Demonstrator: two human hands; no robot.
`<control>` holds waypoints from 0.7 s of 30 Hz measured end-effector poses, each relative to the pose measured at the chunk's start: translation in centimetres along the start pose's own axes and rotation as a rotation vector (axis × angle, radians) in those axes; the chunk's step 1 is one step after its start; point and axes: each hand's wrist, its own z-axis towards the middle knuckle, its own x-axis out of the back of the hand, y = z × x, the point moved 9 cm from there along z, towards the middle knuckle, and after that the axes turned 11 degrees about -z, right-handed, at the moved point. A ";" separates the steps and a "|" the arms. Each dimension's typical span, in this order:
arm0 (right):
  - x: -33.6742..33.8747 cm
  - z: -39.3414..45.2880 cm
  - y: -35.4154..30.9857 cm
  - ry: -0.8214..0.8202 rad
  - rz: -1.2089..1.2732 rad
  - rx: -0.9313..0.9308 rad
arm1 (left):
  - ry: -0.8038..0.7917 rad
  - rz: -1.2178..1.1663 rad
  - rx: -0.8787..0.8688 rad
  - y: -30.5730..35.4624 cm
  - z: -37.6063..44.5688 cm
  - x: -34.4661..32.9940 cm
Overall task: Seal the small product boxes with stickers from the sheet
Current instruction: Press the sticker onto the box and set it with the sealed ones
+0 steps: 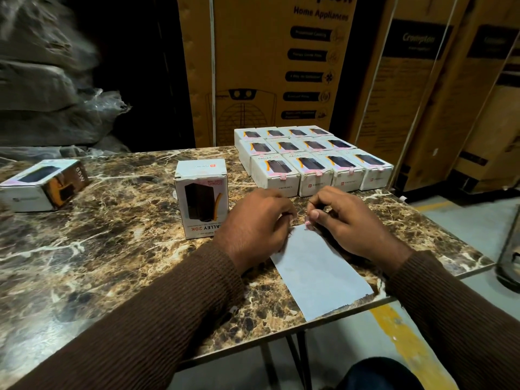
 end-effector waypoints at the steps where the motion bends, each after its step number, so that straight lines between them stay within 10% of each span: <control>1: 0.3 0.1 -0.2 0.013 0.005 -0.011 | 0.021 -0.002 -0.013 0.3 -0.2 0.6; 21: 0.5 8.8 -16.0 0.142 0.019 0.208 | 0.227 -0.063 -0.062 -6.7 -5.1 16.5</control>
